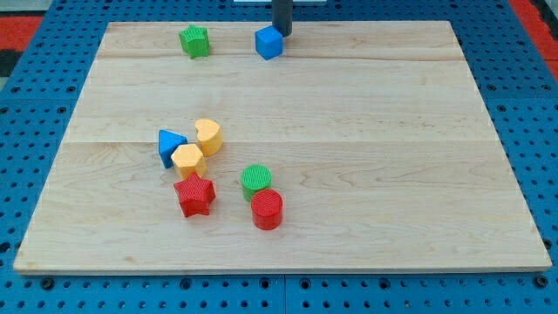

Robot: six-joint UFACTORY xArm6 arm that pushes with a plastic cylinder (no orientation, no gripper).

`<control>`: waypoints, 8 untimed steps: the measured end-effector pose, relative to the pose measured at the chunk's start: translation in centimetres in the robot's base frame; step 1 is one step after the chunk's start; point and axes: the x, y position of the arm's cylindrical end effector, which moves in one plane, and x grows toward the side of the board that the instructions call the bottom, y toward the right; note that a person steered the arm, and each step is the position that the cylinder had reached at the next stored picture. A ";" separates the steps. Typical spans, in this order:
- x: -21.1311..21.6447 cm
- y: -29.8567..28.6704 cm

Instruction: Push the blue cube left and a bit down

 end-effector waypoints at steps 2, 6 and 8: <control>1.6 4.9; 4.6 -1.4; 6.5 -3.1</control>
